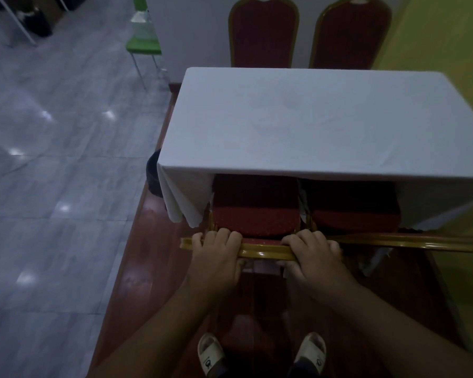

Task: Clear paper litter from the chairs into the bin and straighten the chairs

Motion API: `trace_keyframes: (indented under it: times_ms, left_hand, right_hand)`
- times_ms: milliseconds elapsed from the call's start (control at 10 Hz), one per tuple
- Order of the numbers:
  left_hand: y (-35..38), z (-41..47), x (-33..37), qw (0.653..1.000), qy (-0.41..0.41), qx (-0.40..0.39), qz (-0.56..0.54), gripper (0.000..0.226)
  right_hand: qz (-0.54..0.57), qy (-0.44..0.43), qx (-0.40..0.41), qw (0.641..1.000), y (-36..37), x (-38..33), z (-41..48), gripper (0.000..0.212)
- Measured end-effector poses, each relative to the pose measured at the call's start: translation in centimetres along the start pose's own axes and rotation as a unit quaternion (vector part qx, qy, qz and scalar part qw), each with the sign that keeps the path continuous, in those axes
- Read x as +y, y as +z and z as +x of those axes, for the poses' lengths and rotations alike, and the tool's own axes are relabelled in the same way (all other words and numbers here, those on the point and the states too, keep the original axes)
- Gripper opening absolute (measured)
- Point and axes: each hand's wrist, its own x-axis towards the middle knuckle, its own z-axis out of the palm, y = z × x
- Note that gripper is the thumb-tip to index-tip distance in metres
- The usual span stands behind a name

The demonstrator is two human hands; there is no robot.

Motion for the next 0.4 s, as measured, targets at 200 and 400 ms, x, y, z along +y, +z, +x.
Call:
trace_keyframes:
  times_ms: [200,400]
  left_hand:
    - [-0.2,0.8,-0.2,1.0,-0.003,-0.02,0.003,0.029]
    - [-3.6,2.4,0.2,0.993,-0.01,-0.108,-0.041,0.064]
  right_hand:
    - [0.017,0.011,-0.012,1.0,-0.9,-0.1,0.7,0.048]
    - [0.124,0.045,-0.084,0.988,-5.0,0.5,1.9,0.066]
